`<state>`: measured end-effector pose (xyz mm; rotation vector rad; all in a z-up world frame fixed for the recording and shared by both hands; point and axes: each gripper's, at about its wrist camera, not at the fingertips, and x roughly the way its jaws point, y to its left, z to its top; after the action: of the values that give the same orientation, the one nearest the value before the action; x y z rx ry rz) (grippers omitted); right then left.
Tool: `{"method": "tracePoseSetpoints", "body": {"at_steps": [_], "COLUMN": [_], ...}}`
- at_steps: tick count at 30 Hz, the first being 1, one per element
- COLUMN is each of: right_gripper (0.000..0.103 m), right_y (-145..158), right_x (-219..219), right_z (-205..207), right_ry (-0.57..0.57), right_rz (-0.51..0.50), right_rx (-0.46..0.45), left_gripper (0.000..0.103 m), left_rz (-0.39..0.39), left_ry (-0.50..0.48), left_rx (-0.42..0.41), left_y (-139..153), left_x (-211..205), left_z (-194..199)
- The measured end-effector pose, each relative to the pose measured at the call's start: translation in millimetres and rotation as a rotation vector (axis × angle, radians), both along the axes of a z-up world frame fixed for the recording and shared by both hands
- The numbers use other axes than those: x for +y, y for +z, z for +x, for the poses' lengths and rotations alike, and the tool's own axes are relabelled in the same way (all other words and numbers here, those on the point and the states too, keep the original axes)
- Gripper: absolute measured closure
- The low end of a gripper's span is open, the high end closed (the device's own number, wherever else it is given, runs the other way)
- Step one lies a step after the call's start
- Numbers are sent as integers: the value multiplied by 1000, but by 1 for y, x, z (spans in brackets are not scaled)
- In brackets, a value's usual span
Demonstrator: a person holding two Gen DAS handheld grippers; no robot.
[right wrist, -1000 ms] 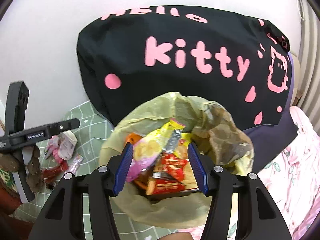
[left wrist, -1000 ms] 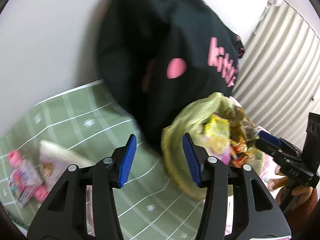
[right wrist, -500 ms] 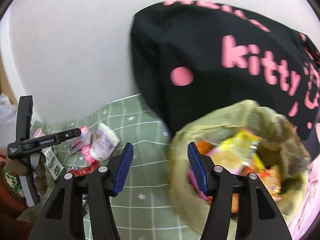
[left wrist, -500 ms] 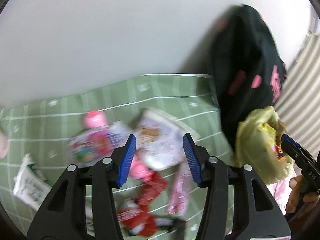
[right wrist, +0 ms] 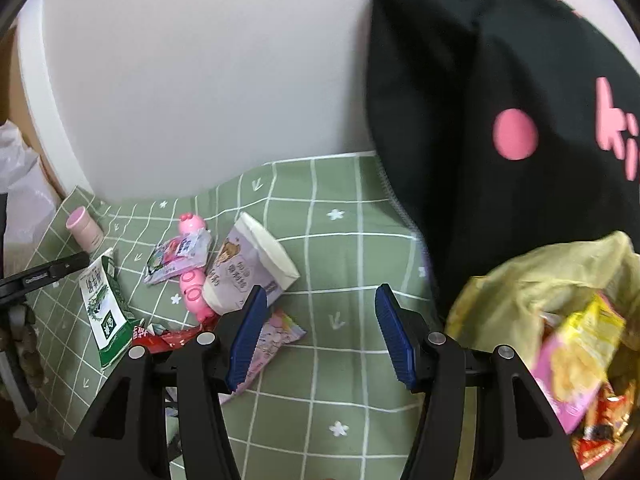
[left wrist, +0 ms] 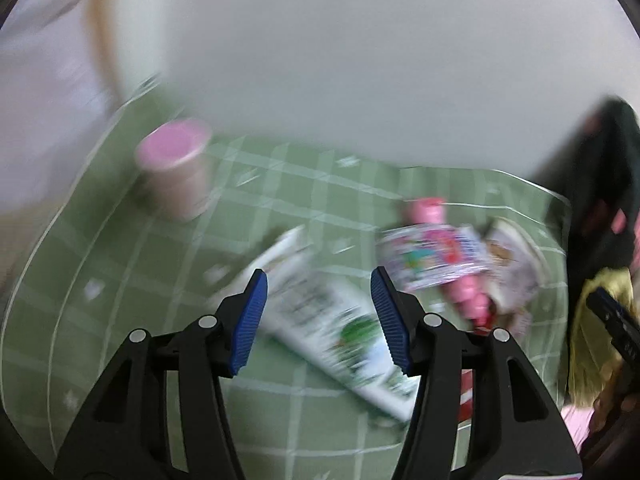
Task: Collect trash
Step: 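Move both grippers back over the remaining items on the mat, then grasp the white milk carton with the left gripper while the right grasps the pink HOLA wrapper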
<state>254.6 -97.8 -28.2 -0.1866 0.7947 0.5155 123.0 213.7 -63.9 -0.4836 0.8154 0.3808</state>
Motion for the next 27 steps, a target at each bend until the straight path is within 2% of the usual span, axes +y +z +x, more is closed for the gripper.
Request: {"method": "tracePoseSetpoints", "body": {"at_steps": [4,9,11,16,17,21,27], "right_gripper": [50,50,50,50,50,50,50], "right_y": [-10,-19,-22,-27,-29,-37,-46], "right_x": [10,13,12,1,-3,-16,-26], "right_z": [6,9,8,1,0,-4,-9], "right_ry": [36,57,67,69,68,53,49], "right_rz": [11,36,43,44,41,46,45], "right_rx": [26,66,82,99,104,134,156], "left_gripper": [48,42,41,40,37,33,32], "left_rz": [-138,-261,-278,-223,-211,-146,-87], "left_ry": [67,20,13,-22,-37,-154,-257], "left_rx": [55,86,95,125,134,200,267], "left_y": [-20,-33,-34,-31,-30,-29,-28], "left_x": [22,24,22,12,10,-8,-29], "left_z": [-16,-2,7,47,54,87,115]}}
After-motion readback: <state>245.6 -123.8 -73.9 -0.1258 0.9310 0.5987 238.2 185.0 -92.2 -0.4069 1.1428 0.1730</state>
